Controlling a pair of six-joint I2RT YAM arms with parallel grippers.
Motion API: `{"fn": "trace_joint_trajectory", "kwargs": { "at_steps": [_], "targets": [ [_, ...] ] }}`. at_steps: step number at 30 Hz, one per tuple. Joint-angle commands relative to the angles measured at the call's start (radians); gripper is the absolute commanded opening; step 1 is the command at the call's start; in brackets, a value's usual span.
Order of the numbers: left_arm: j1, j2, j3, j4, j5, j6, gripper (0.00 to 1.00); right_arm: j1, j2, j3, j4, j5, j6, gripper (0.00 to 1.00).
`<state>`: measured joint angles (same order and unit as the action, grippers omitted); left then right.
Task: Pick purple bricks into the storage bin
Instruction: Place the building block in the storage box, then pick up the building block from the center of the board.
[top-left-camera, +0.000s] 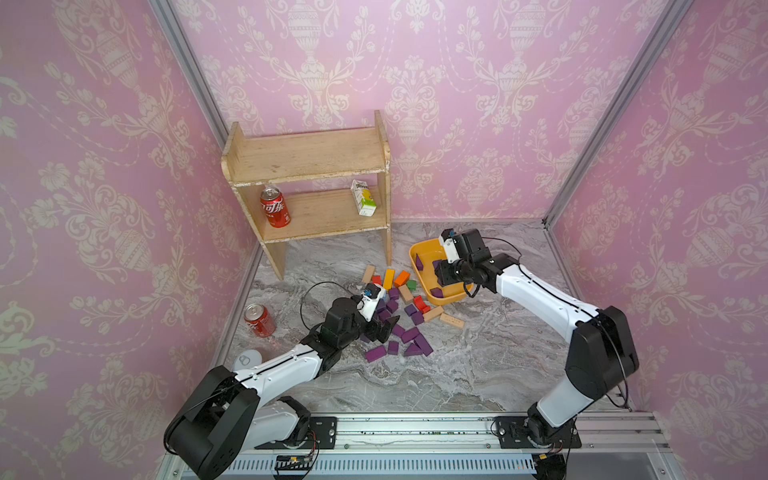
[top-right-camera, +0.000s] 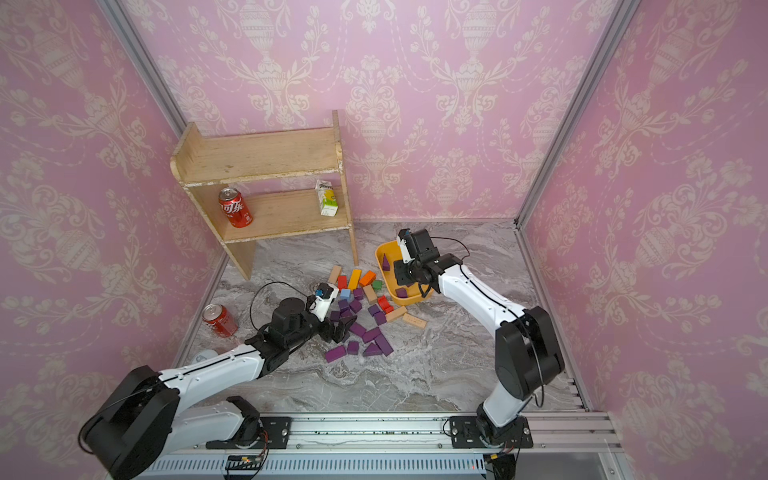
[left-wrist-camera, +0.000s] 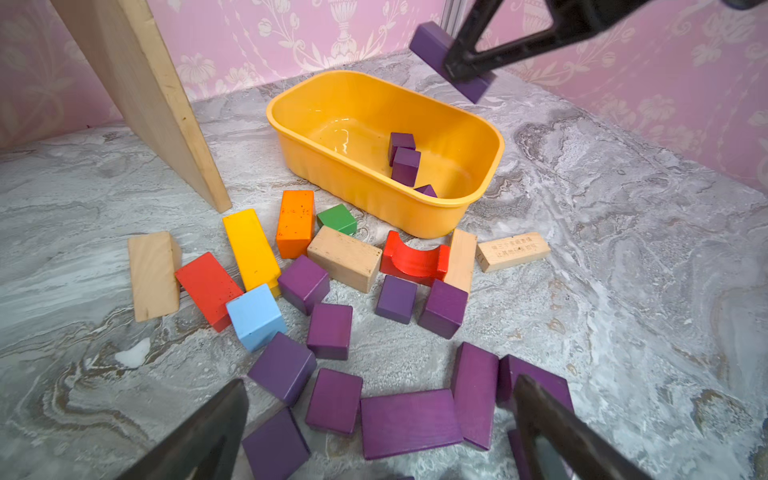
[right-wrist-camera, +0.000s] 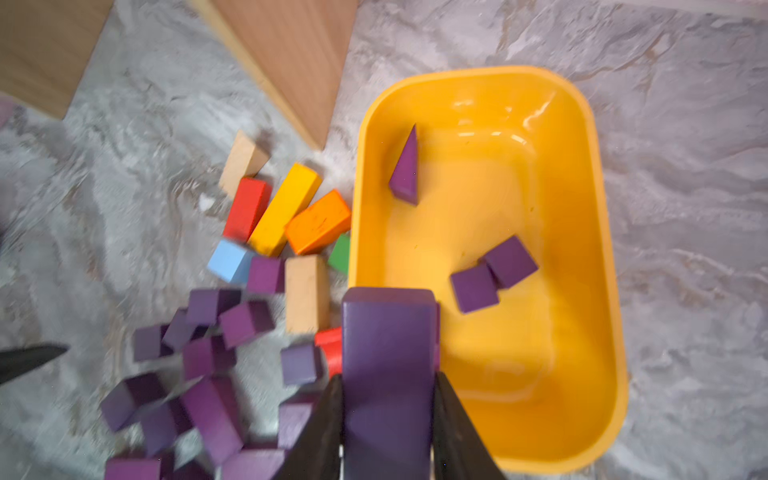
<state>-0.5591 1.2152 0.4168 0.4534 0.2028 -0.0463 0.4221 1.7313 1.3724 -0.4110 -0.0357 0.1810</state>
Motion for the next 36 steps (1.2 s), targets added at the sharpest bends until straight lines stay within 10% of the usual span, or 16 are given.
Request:
{"fn": "trace_joint_trajectory", "kwargs": {
  "at_steps": [1,7,9,17,36],
  "targets": [
    [0.007,-0.025,-0.009,-0.009,-0.035,0.010,0.99,-0.028,0.123,0.102,-0.017,0.002,-0.043,0.22],
    [0.008,-0.023,-0.015,0.004,-0.047,0.010,0.99,-0.069,0.322,0.337,-0.099,-0.059,-0.027,0.26],
    [0.007,-0.023,-0.015,-0.001,-0.052,0.012,0.99,-0.068,0.344,0.363,-0.098,-0.038,-0.019,0.42],
    [0.007,-0.041,-0.022,-0.001,-0.064,0.010,0.99,-0.064,0.202,0.274,-0.104,-0.007,-0.043,0.62],
    [0.007,0.031,-0.061,0.137,-0.140,-0.062,0.99,0.226,-0.494,-0.634,0.095,0.120,0.212,0.61]
  ]
}}
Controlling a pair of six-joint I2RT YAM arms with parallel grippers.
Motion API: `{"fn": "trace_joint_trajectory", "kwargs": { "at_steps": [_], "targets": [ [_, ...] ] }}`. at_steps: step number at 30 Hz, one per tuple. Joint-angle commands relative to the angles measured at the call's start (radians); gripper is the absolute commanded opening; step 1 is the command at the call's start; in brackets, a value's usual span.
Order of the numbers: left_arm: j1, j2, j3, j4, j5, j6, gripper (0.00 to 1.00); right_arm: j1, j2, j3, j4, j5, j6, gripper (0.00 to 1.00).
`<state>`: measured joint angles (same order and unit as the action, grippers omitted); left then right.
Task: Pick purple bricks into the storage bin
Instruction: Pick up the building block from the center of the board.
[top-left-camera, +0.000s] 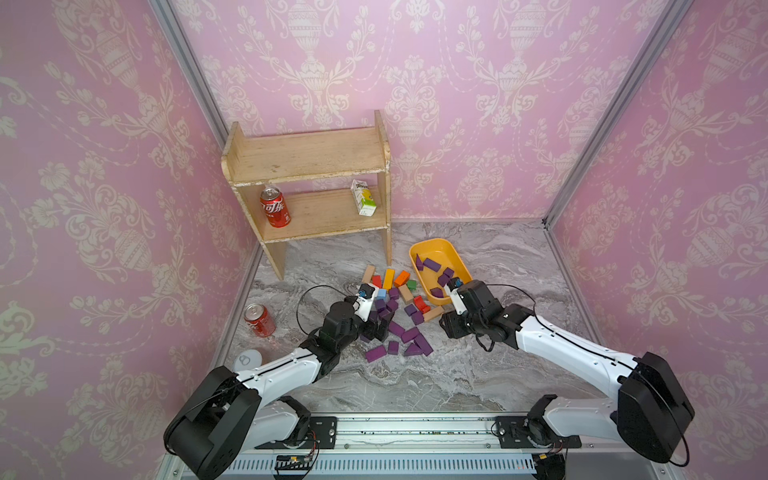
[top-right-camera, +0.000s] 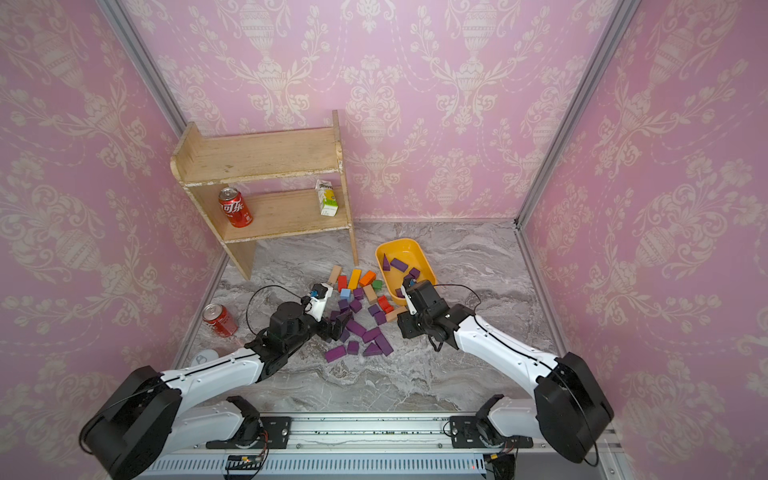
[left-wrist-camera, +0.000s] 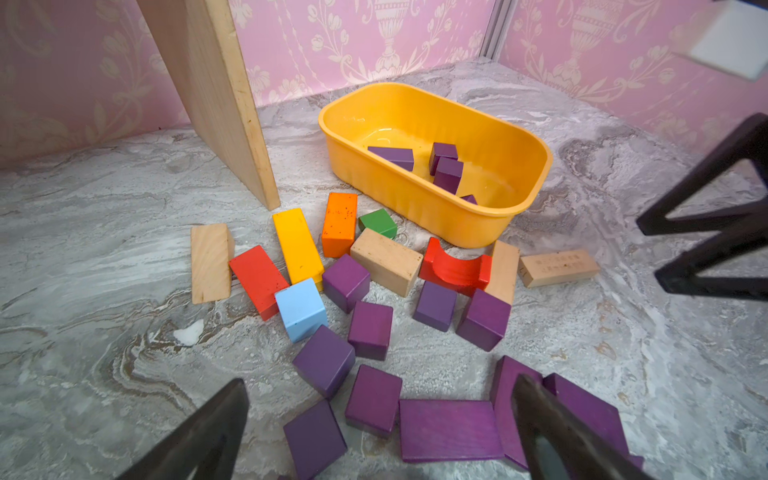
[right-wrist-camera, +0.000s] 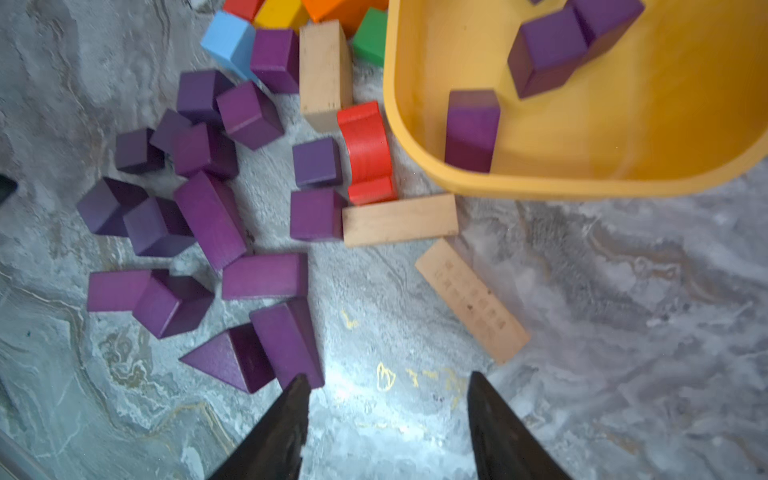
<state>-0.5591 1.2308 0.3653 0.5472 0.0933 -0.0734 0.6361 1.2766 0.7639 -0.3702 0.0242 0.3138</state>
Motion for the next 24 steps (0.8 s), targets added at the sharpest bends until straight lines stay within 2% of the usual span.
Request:
{"fn": "trace_joint_trajectory", "kwargs": {
  "at_steps": [1,5,8,19,24],
  "targets": [
    [0.007,0.019,-0.015,0.056,-0.034,-0.037,0.99,0.018,-0.044,-0.042,0.060,0.063,0.083,0.61],
    [0.007,-0.005,-0.049,0.083,-0.129,-0.031,0.99,0.047,-0.049,-0.088,0.085,0.050,0.094,0.61],
    [0.007,-0.026,-0.068,0.102,-0.151,-0.020,0.99,0.077,-0.033,-0.122,0.124,0.065,0.106,0.61],
    [0.007,-0.044,-0.070,0.113,-0.039,-0.001,0.99,0.138,0.161,-0.060,0.186,-0.002,0.073,0.60],
    [0.007,-0.056,-0.074,0.106,-0.056,0.000,0.99,0.181,0.237,0.007,0.138,0.037,0.023,0.60]
  ]
}}
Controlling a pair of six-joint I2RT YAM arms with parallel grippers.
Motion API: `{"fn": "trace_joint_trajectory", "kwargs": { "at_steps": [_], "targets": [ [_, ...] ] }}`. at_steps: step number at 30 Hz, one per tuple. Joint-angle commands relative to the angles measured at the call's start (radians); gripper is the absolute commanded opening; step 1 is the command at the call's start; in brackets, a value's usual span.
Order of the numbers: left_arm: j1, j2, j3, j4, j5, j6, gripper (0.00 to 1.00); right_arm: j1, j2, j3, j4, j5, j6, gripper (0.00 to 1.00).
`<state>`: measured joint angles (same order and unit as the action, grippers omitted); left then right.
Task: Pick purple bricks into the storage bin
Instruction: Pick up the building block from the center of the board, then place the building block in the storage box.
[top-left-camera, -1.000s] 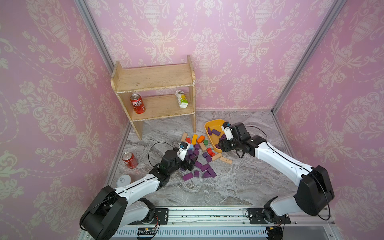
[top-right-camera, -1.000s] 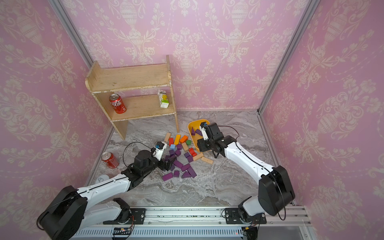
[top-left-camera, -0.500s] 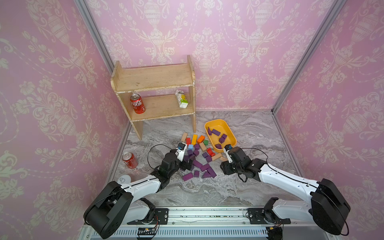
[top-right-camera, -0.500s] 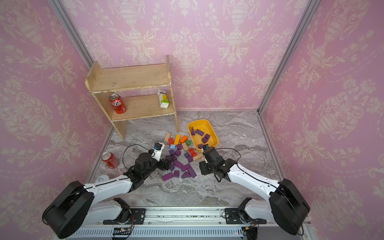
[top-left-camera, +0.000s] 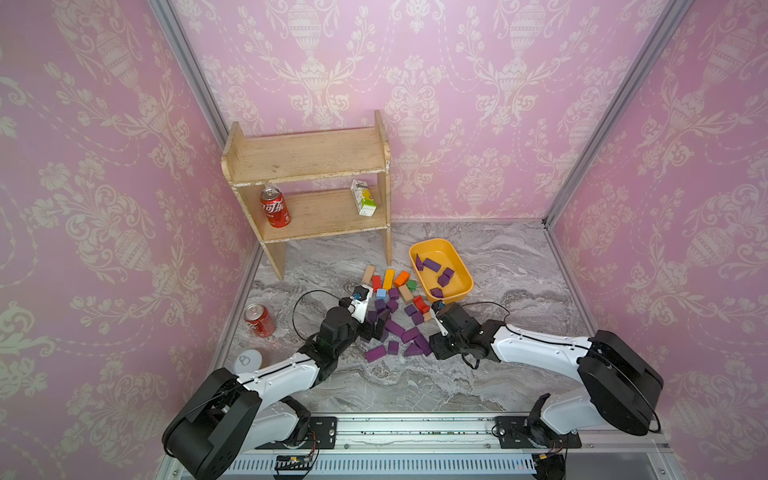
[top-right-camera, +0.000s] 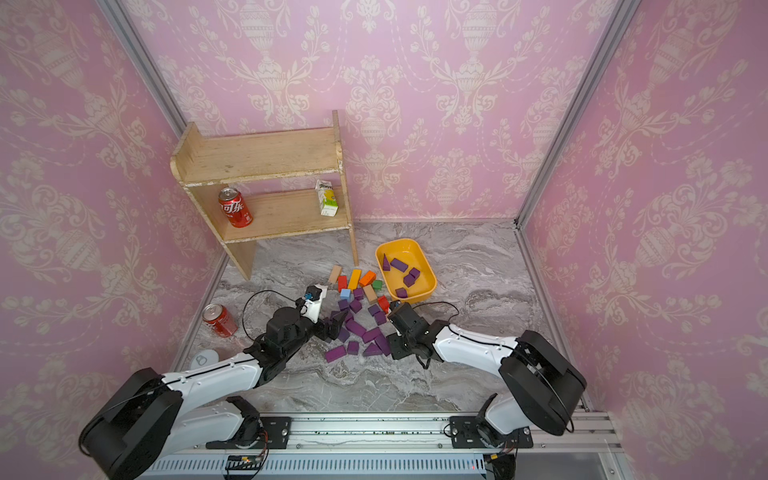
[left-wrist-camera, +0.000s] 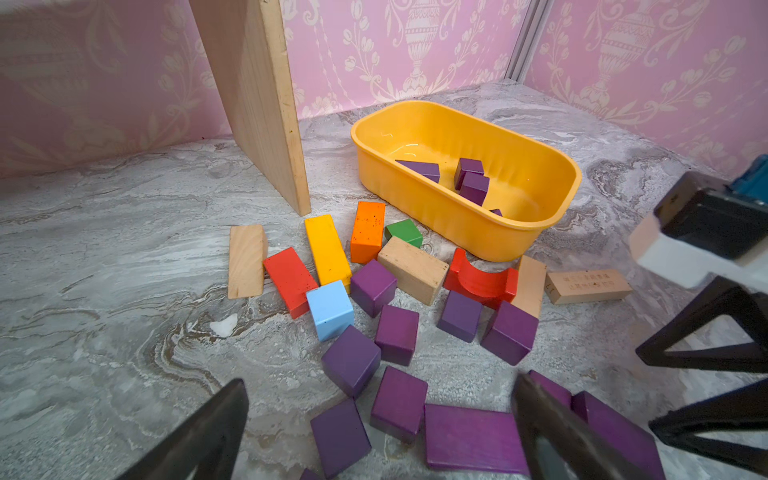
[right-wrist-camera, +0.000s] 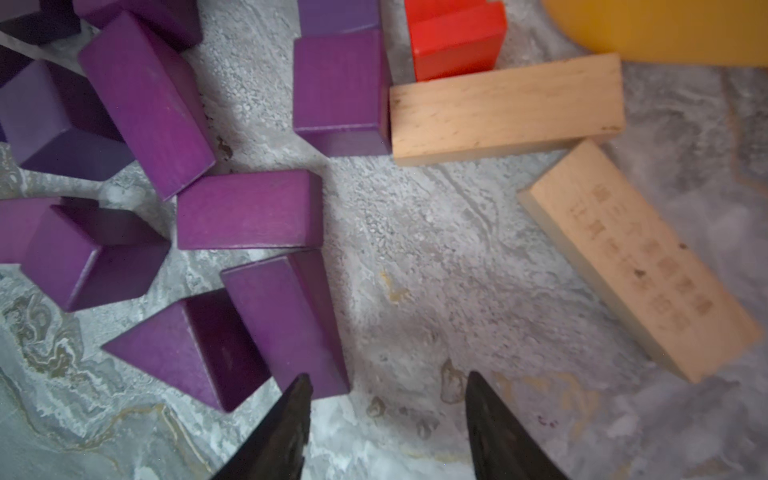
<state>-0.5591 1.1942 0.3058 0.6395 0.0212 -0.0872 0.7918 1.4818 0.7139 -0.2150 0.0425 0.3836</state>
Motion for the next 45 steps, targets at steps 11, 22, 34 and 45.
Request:
{"fn": "trace_joint_trajectory", "kwargs": {
  "at_steps": [11,22,34,45],
  "targets": [
    [0.007,-0.028,-0.014,0.003,-0.002,0.020,0.99,0.046,0.137,0.141,-0.050,-0.002,-0.065,0.60],
    [0.008,-0.019,-0.011,0.002,-0.007,0.019,0.99,0.046,0.176,0.177,-0.064,0.040,-0.078,0.36],
    [0.007,-0.020,-0.008,0.000,0.011,0.014,0.99,-0.009,0.016,0.240,-0.116,-0.003,-0.078,0.33],
    [0.008,-0.027,-0.011,0.014,0.040,0.005,0.99,-0.277,0.084,0.416,-0.069,-0.070,-0.172,0.33]
  ]
}}
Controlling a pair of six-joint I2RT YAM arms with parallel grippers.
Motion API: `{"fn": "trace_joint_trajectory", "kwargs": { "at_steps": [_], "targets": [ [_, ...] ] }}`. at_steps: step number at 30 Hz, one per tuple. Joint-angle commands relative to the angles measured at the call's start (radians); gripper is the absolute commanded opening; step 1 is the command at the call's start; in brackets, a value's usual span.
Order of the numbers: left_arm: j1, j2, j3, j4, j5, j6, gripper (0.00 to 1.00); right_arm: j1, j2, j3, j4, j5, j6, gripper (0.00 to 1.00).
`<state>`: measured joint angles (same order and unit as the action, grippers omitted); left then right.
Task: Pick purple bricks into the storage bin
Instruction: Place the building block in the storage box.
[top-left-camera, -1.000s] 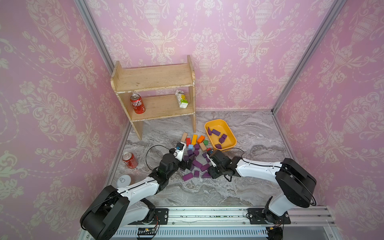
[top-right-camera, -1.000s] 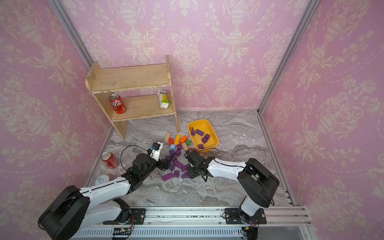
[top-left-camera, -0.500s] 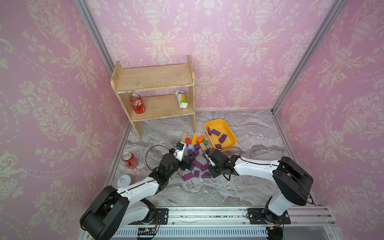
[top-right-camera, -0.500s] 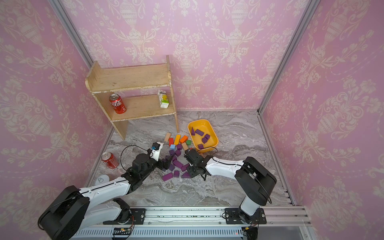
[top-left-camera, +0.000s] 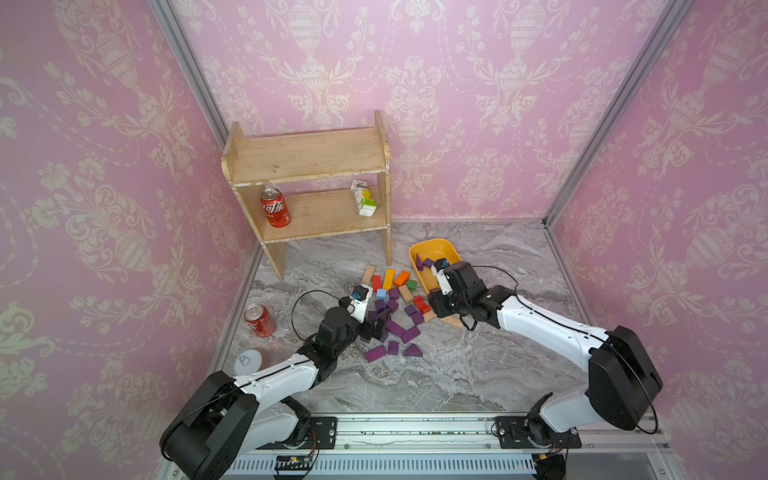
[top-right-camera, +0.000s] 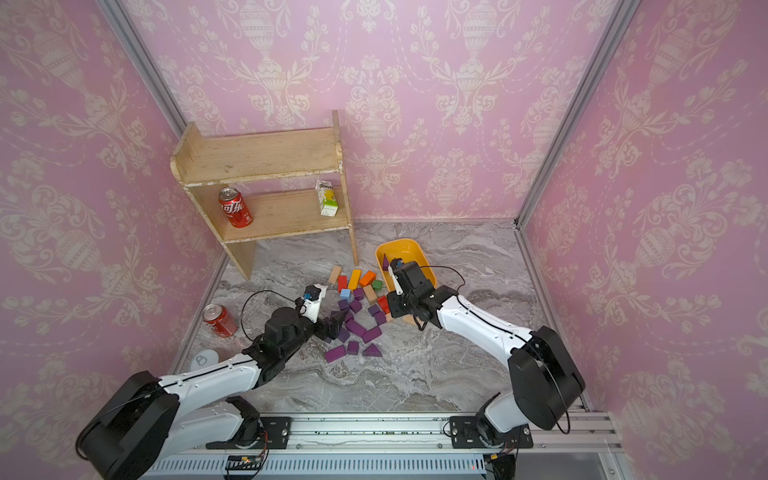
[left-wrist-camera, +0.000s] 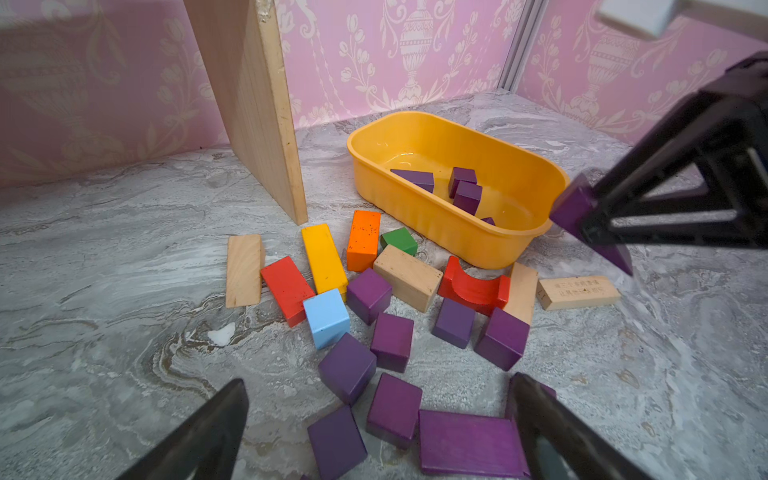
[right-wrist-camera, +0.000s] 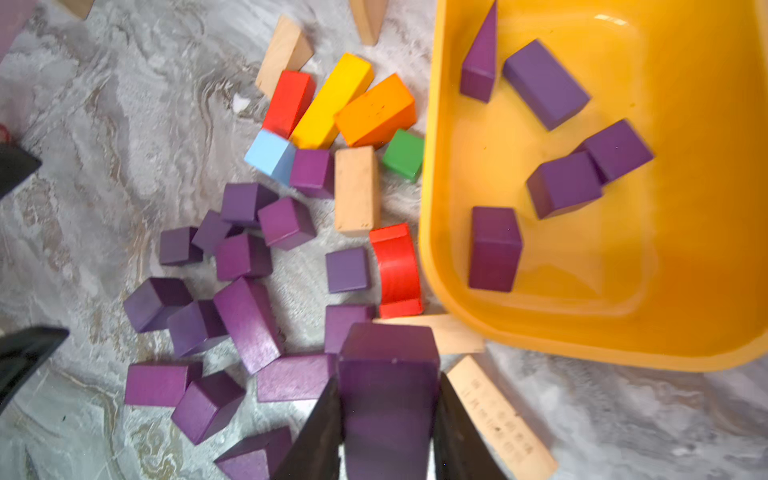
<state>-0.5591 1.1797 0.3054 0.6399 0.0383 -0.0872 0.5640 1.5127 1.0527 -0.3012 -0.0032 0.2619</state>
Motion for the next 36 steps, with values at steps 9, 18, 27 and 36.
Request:
{"fn": "trace_joint_trajectory", "kwargs": {
  "at_steps": [9,18,27,36],
  "targets": [
    [0.008,-0.036,-0.014,-0.002,0.003,0.007,0.99,-0.181,0.441,0.457,-0.043,-0.042,-0.083,0.34],
    [0.008,-0.040,-0.016,-0.006,-0.009,0.010,0.99,-0.219,0.615,0.687,-0.113,0.022,-0.132,0.56],
    [0.007,-0.021,-0.014,-0.003,-0.029,0.014,0.99,-0.205,0.316,0.453,-0.081,-0.016,-0.164,0.65],
    [0.008,-0.012,-0.012,0.009,0.005,0.008,0.99,-0.007,-0.182,-0.115,0.012,-0.186,-0.059,0.65]
  ]
}}
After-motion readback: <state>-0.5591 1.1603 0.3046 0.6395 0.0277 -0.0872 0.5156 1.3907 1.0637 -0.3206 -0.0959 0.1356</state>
